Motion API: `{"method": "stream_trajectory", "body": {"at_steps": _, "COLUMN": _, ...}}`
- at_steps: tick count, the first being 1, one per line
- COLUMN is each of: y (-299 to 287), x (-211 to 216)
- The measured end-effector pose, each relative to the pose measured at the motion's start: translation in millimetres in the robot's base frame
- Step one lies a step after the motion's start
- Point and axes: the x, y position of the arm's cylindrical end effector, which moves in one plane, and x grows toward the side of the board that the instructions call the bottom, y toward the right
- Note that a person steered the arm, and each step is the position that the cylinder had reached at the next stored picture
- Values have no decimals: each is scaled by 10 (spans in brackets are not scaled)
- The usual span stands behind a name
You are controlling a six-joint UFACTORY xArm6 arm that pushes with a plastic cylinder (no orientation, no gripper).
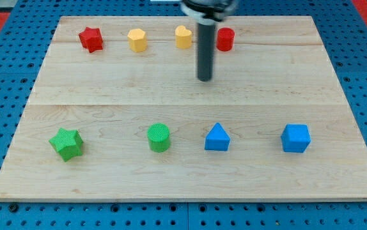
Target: Slide triangle close to blue cube
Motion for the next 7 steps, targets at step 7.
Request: {"method": "stream_trajectory", "body": {"at_steps": 7, "y": -280, "x": 1574}}
